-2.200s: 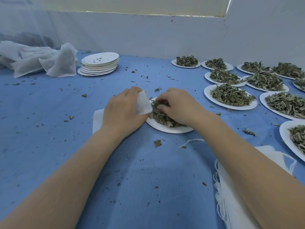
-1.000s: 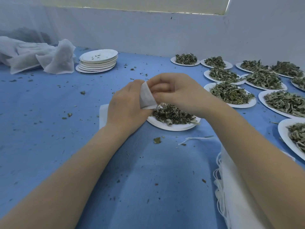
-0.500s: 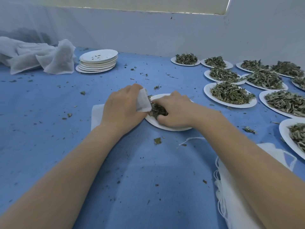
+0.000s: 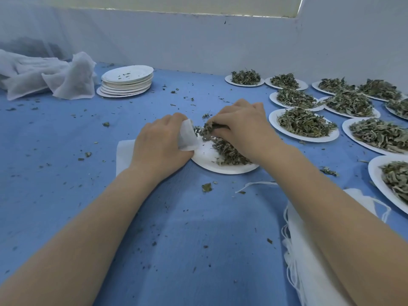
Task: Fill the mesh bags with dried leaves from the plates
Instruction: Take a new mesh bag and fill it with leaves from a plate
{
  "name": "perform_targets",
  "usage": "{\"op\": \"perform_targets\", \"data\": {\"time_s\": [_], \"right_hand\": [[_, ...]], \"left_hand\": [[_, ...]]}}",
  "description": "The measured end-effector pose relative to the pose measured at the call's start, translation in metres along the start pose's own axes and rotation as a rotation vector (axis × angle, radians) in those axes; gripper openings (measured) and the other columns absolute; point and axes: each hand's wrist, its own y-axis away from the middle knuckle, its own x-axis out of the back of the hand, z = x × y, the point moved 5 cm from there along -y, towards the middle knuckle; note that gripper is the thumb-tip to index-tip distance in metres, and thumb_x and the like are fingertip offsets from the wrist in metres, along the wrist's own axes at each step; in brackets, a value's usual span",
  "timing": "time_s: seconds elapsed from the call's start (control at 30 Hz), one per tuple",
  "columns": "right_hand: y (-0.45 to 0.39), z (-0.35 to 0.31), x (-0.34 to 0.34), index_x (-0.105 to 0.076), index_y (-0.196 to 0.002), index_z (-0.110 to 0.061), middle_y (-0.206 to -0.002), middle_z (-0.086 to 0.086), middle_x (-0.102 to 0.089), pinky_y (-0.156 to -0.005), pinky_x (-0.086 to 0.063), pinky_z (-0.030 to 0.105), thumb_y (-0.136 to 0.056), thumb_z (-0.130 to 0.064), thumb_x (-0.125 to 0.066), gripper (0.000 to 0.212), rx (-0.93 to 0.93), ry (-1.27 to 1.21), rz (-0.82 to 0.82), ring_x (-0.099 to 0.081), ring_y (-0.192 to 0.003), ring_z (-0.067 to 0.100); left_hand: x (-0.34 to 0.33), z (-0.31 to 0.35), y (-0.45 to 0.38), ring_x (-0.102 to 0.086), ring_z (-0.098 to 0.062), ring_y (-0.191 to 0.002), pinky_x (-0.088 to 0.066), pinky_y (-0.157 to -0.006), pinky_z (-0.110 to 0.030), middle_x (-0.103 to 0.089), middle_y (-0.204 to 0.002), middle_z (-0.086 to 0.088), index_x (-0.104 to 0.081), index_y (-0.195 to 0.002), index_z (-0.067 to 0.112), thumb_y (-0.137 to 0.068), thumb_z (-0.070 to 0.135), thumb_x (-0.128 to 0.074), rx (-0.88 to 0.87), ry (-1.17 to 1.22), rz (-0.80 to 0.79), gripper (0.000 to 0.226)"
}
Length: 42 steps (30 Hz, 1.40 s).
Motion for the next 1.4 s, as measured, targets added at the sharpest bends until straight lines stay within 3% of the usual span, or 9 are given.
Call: {"op": "perform_targets", "data": {"time_s": [0.2,0.47,0.6,0.8,0.93,1.07,1.13,1.27,1.4], "right_hand": [[0.002,-0.011,0.004,-0.071,-0.107,-0.025,-0.107,0.005,-0.048,-0.078,-0.041,0.029,-0.088,-0.022,-0.062,0.021,-0.027,-0.303,-0.034,-0.05,-0.087,0.02],[0.002,-0.019,0.009,-0.07,-0.099,-0.025,-0.087,-0.011,-0.064,-0.072,-0.038,0.003,-0.08,-0.014,-0.068,0.022,-0.121,-0.59,-0.056,-0.06,-0.081,0.006],[0.005,-0.014,0.013,-0.064,-0.098,-0.029,-0.093,-0.013,-0.072,-0.08,-0.05,0.014,-0.084,-0.014,-0.067,0.021,-0.168,-0.894,-0.139,-0.065,-0.088,0.0],[0.006,-0.022,0.008,-0.048,-0.094,-0.028,-0.08,-0.01,-0.073,-0.057,-0.043,0.015,-0.084,-0.003,-0.054,0.027,-0.157,-0.841,-0.092,-0.052,-0.062,0.006],[0.006,-0.022,0.011,-0.047,-0.09,-0.026,-0.078,-0.008,-0.073,-0.06,-0.045,0.017,-0.079,0.001,-0.057,0.032,-0.111,-0.871,-0.136,-0.055,-0.063,0.006],[0.007,-0.016,0.025,-0.05,-0.076,-0.025,-0.076,-0.003,-0.069,-0.069,-0.054,0.028,-0.073,-0.003,-0.068,0.029,-0.109,-0.847,0.079,-0.064,-0.07,0.014],[0.007,-0.014,0.027,-0.051,-0.076,-0.026,-0.08,-0.006,-0.065,-0.066,-0.05,0.019,-0.074,-0.013,-0.073,0.025,-0.123,-0.804,0.131,-0.06,-0.068,0.007],[0.008,-0.005,0.017,-0.063,-0.095,-0.035,-0.098,-0.015,-0.065,-0.065,-0.041,0.004,-0.08,-0.038,-0.068,0.016,-0.232,-0.675,-0.089,-0.061,-0.073,-0.001],[0.01,-0.006,0.017,-0.074,-0.087,-0.022,-0.076,-0.01,-0.072,-0.059,-0.043,0.004,-0.08,-0.024,-0.071,0.008,-0.239,-0.775,-0.135,-0.067,-0.061,0.002]], "left_hand": [[0.002,0.005,0.001,-0.055,-0.032,-0.091,-0.035,-0.077,-0.034,-0.063,-0.1,-0.008,-0.056,-0.11,0.011,-0.071,0.021,-0.067,-0.016,0.008,0.038,0.042],[-0.002,0.014,0.002,-0.053,-0.029,-0.096,-0.027,-0.072,-0.024,-0.06,-0.108,-0.007,-0.053,-0.118,0.011,-0.071,0.023,-0.069,-0.008,0.086,0.053,0.051],[0.0,0.01,0.002,-0.055,-0.028,-0.095,-0.036,-0.074,-0.03,-0.061,-0.107,-0.005,-0.052,-0.119,0.014,-0.072,0.027,-0.069,0.061,0.155,0.09,0.052],[0.0,0.022,0.004,-0.056,-0.03,-0.086,-0.037,-0.069,-0.031,-0.064,-0.096,-0.007,-0.056,-0.116,0.01,-0.072,0.021,-0.071,-0.004,0.178,0.131,0.048],[0.001,0.026,0.003,-0.057,-0.031,-0.082,-0.042,-0.068,-0.035,-0.064,-0.093,-0.008,-0.056,-0.114,0.007,-0.071,0.019,-0.072,-0.041,0.199,0.139,0.047],[0.0,0.025,0.001,-0.057,-0.031,-0.083,-0.044,-0.07,-0.037,-0.063,-0.094,-0.005,-0.053,-0.113,0.014,-0.07,0.021,-0.072,-0.011,0.222,0.129,0.048],[0.0,0.022,0.001,-0.056,-0.03,-0.085,-0.044,-0.072,-0.037,-0.063,-0.095,0.0,-0.052,-0.112,0.019,-0.071,0.022,-0.069,0.044,0.251,0.12,0.045],[0.002,0.022,0.002,-0.056,-0.026,-0.085,-0.043,-0.07,-0.033,-0.058,-0.092,0.009,-0.051,-0.112,0.022,-0.069,0.024,-0.071,0.075,0.31,0.129,0.047],[0.001,0.021,0.002,-0.056,-0.028,-0.088,-0.047,-0.075,-0.037,-0.061,-0.098,0.005,-0.05,-0.113,0.022,-0.067,0.024,-0.07,0.075,0.322,0.12,0.051]]}}
